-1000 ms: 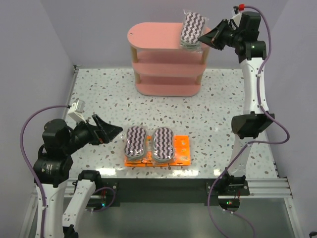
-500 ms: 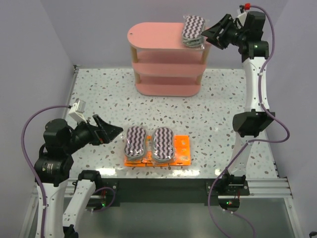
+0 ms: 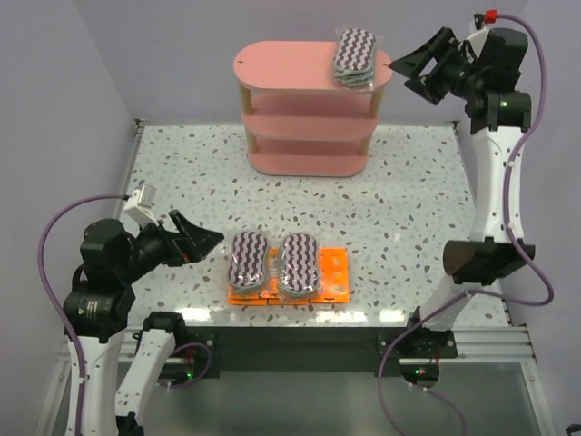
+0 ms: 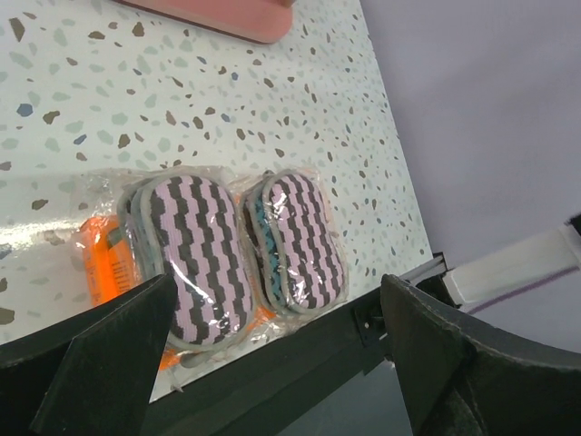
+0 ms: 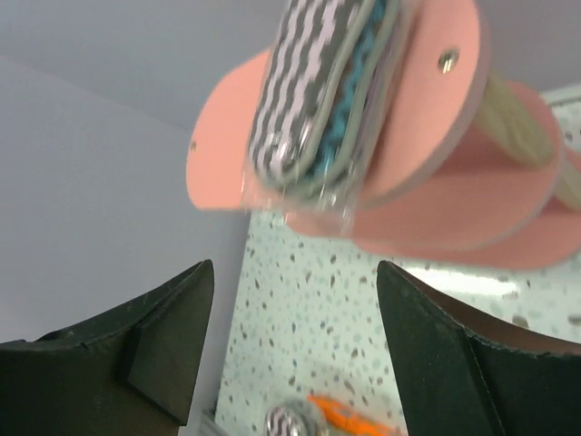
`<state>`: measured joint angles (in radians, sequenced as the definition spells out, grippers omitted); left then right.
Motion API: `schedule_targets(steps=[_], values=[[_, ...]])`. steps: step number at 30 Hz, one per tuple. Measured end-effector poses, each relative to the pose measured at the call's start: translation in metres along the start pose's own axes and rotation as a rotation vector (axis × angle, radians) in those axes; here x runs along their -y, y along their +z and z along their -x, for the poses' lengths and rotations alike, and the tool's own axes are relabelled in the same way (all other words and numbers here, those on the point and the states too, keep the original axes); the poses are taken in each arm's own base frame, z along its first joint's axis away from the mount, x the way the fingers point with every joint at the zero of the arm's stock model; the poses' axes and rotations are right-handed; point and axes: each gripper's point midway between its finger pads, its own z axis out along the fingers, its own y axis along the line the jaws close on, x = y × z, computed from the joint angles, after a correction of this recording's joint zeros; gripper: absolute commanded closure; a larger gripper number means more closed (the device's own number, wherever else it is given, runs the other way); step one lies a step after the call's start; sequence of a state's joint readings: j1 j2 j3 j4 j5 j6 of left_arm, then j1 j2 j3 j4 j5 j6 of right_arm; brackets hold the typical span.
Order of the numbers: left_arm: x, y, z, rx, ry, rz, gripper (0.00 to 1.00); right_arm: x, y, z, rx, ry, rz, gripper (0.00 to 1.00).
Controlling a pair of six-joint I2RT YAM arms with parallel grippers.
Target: Place and organize the cleaning sponges onto the shelf
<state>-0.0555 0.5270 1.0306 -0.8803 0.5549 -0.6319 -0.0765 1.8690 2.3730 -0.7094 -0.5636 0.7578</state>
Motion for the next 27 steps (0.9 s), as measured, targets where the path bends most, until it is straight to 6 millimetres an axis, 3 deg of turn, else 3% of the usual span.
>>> schedule_targets(steps=[4,8,10,14,19,23,27], values=[[-0.019,0.008,-0.005,-0.011,-0.025,0.066,0.00,-0.026,-0.061,-0.056,-0.057,-0.089,-0.039,0.23],[-0.052,0.026,-0.027,-0.106,-0.066,0.146,0.01,-0.046,-0.125,-0.156,-0.206,-0.175,-0.001,0.23],[-0.069,0.035,-0.042,-0.172,-0.087,0.184,0.01,-0.035,-0.151,-0.201,-0.285,-0.191,0.000,0.23],[-0.089,0.042,-0.070,-0.265,-0.109,0.210,0.00,0.010,-0.180,-0.263,-0.418,-0.192,-0.082,0.23],[-0.097,0.044,-0.100,-0.337,-0.120,0.176,0.00,0.059,-0.197,-0.312,-0.556,-0.150,-0.193,0.23],[-0.099,0.048,-0.118,-0.394,-0.140,0.139,0.01,0.075,-0.208,-0.330,-0.593,-0.140,-0.217,0.23],[-0.101,0.054,-0.123,-0.430,-0.147,0.128,0.03,0.081,-0.212,-0.337,-0.604,-0.136,-0.222,0.23]])
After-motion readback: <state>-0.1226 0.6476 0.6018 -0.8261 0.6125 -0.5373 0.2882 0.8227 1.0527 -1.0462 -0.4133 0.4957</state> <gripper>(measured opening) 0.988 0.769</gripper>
